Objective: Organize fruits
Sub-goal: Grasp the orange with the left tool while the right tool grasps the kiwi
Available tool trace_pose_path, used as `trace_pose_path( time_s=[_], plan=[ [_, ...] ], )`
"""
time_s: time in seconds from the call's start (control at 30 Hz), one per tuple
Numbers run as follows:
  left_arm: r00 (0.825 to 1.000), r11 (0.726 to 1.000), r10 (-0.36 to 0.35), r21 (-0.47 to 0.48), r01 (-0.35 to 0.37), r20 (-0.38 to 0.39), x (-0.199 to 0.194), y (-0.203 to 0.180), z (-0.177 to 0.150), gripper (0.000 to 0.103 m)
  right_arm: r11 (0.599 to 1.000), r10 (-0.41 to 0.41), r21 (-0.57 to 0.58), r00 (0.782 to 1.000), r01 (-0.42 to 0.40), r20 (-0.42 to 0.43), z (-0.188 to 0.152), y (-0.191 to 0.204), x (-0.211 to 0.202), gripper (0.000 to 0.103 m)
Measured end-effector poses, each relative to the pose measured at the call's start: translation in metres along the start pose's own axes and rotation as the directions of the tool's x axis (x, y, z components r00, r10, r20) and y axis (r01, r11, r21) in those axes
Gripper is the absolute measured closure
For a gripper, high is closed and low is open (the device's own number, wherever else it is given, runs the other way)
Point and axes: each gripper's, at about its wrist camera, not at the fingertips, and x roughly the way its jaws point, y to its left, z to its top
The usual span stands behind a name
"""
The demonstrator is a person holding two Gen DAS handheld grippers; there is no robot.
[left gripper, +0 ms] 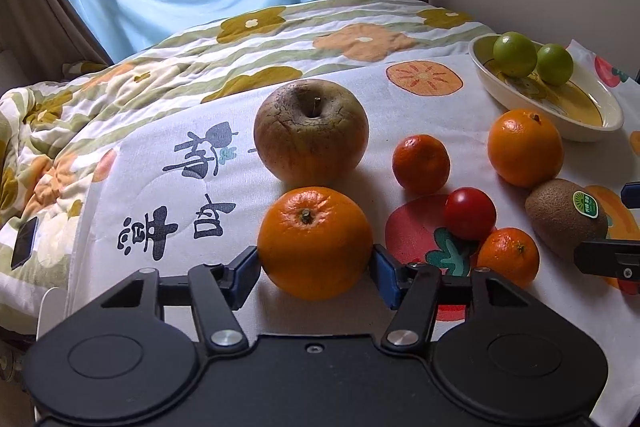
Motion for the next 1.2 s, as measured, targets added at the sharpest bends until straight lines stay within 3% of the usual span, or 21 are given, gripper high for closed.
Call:
trace_pose_path(
  time_s=[0.3, 0.8, 1.0, 1.2],
  plan=[
    [1.000, 1.000, -0.001, 0.016, 0.001, 0.002, -0.002, 0.001, -0.003, 0.040, 1.000, -0.001, -0.024, 1.000, 0.001, -0.030, -0.002, 0.005, 0.009, 0.016],
    [1.000, 1.000, 0.014, 0.008, -0.014, -0.015, -0.021, 0.007, -0.023, 0.041, 0.999, -0.005, -0.050, 0.999, 0.004, -0.034, 0.002, 0.011, 0.024, 0.024],
    [1.000, 1.000, 0.017, -0.005, -0.017, -0.013, -0.032, 0.008, -0.027, 0.041, 0.998, -0.009, -0.056, 0.999, 0.007, -0.042, 0.004, 0.012, 0.029, 0.037],
    [1.000, 1.000, 0.023, -0.014, -0.024, -0.004, -0.046, 0.005, -0.027, 0.041, 1.000, 0.006, -0.030, 0.999, -0.007, -0.050, 0.005, 0.009, 0.024, 0.041]
  ],
)
